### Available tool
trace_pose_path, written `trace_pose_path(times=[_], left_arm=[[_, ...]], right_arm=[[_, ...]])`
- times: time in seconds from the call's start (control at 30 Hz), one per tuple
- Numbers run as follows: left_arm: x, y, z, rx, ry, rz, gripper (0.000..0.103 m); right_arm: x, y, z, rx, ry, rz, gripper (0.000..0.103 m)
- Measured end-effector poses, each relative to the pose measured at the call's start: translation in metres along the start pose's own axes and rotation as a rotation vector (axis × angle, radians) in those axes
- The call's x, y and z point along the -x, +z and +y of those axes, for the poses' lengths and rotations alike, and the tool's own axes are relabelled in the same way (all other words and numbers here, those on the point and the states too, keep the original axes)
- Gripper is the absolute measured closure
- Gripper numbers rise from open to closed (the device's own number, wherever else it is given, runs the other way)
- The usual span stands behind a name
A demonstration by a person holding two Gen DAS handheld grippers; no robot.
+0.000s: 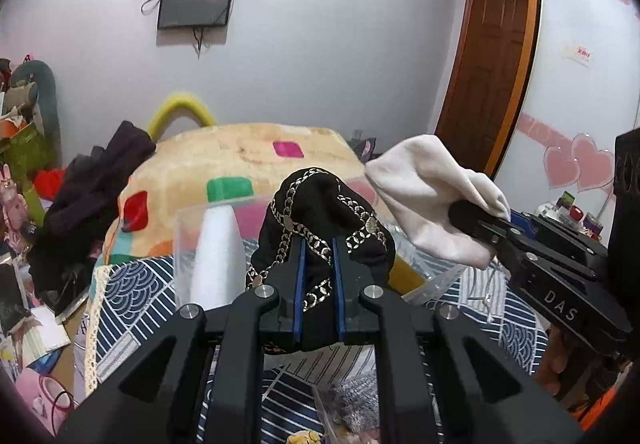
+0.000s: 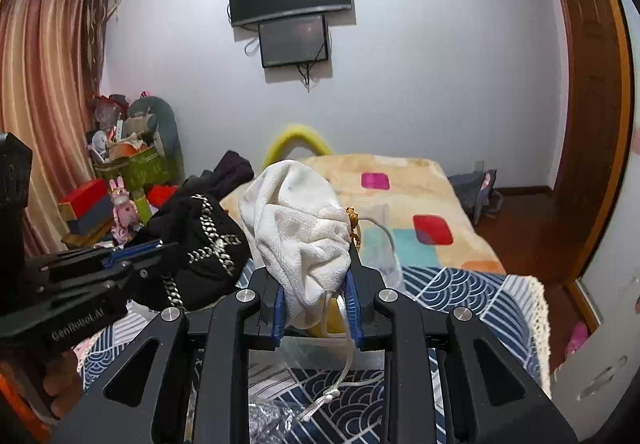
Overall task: Organize soft objects
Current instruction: 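Lower the black bag and white pouch into the clear box and release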
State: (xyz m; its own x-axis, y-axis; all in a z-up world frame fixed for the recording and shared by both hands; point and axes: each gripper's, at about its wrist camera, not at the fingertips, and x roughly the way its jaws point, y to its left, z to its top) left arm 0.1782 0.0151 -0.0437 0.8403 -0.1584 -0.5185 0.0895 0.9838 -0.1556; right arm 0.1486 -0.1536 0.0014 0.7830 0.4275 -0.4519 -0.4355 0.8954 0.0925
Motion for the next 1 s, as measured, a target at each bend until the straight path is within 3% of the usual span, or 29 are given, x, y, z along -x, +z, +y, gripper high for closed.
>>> trace_pose_path(times=[0.3, 0.5, 0.7, 0.83, 1.0], left_arm=[[-0.043, -0.01, 0.015, 0.057, -0.011, 0.096, 0.091], [-0.052, -0.02, 0.02, 0.081, -0.01, 0.141, 0.087], [-0.042, -0.02, 0.017, 0.07, -0.001, 0.122, 0.082], [-0.026, -0.017, 0.016, 0.051, 0.009, 0.086, 0.069], [0.003, -0.014, 0.013, 0.023, 0.02, 0.024, 0.053]], right_arm=[[-0.036, -0.009, 0.003, 0.018, -0.021, 0.099, 0.081], [-0.046, -0.014, 0.004, 0.036, -0.02, 0.143, 0.075], [-0.038, -0.016, 0.008, 0.086, -0.049, 0.133, 0.058], [-0.02, -0.012, 0.004, 0.068, -0.036, 0.101, 0.041], [0.0, -0.006, 0.006, 0.063, -0.028, 0.044, 0.032]])
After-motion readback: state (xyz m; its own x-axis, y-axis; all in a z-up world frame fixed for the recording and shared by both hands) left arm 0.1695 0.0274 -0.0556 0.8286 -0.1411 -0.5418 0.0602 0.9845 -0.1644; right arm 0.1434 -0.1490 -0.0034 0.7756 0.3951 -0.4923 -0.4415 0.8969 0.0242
